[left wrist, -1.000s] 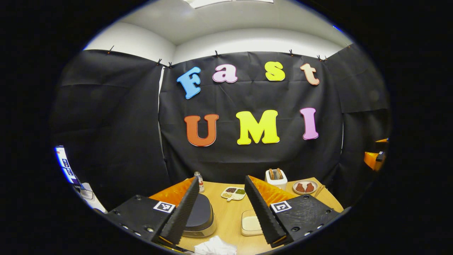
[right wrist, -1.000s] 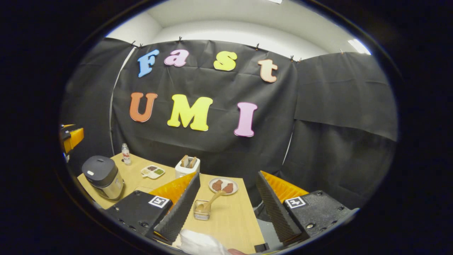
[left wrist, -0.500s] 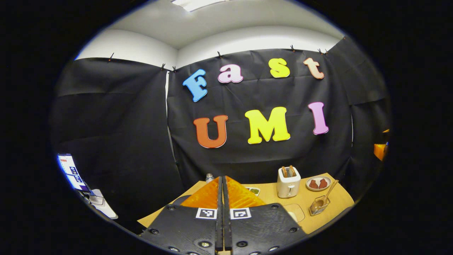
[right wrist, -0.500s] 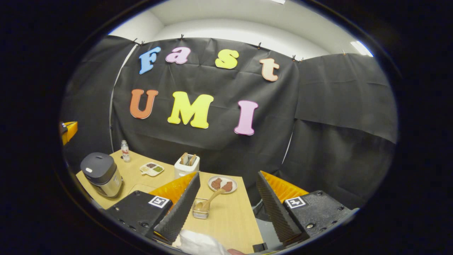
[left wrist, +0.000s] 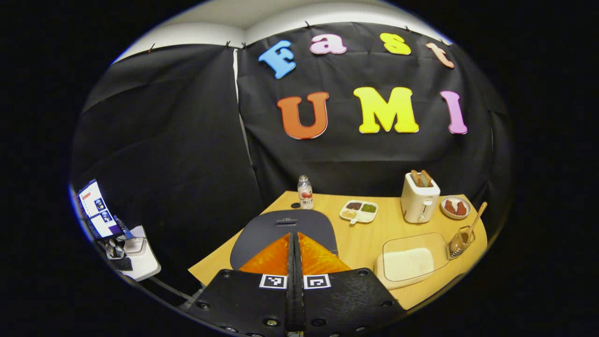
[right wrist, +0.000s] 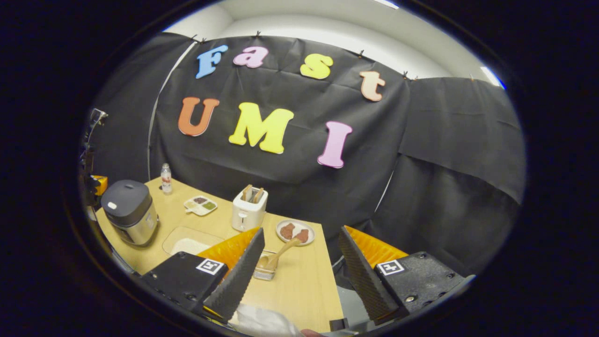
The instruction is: Close the left gripper, press the button to open the rice cooker; take a wooden spoon from the chopstick holder with the right hand, scoop a spoonful of rice and pour it into the rice cooker, then put the wooden spoon back into the chopstick holder.
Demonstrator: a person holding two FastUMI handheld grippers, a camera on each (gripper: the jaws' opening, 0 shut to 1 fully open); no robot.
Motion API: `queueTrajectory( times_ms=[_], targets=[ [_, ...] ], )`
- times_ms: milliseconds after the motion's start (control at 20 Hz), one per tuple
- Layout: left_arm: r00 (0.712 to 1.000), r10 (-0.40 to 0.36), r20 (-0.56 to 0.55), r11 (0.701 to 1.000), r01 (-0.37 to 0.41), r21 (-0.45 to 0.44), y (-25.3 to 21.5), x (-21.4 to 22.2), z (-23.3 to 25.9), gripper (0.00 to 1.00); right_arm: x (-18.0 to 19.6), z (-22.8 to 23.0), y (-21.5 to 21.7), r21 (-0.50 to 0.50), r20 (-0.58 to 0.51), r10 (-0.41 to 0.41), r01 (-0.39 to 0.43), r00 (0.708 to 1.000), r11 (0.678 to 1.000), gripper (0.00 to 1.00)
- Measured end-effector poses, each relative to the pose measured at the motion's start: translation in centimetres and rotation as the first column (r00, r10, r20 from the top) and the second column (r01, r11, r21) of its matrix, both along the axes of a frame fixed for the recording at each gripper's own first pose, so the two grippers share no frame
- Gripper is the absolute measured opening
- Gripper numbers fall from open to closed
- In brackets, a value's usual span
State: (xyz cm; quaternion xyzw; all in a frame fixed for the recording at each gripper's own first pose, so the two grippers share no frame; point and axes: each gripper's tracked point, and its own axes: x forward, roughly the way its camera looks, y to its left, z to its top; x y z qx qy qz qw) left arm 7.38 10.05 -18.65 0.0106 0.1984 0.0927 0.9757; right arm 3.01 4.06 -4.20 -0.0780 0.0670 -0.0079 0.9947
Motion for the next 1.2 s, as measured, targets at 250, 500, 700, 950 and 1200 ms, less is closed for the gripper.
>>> queueTrajectory(
  times_ms=[250,500,700,950,1200],
  targets=[
    [0.995,0.038,-0.09,0.999,-0.041,-0.025,2.6,0.7,-4.6,0.0,0.3,-1.1,2.2,-0.014,-0.033,0.013,-0.014,0.999,1.0,1.0],
    [0.992,0.022,-0.125,0.999,-0.027,-0.044,2.6,1.3,-6.4,0.0,0.5,-1.9,2.6,-0.005,-0.059,0.003,-0.004,0.998,1.0,1.0],
    [0.988,0.014,-0.153,0.998,-0.024,-0.065,2.7,1.3,-7.5,0.0,0.4,-2.2,2.6,-0.003,-0.068,-0.003,0.003,0.998,1.0,1.0],
    [0.985,0.013,-0.172,0.999,-0.022,-0.046,2.6,1.7,-8.3,0.0,0.4,-2.4,2.5,-0.01,-0.072,-0.01,0.009,0.997,1.0,1.0],
    [0.98,0.027,-0.198,0.996,-0.043,-0.078,2.8,1.4,-8.7,0.0,0.3,-2.6,2.5,-0.014,-0.086,-0.01,0.009,0.996,1.0,1.0]
  ],
)
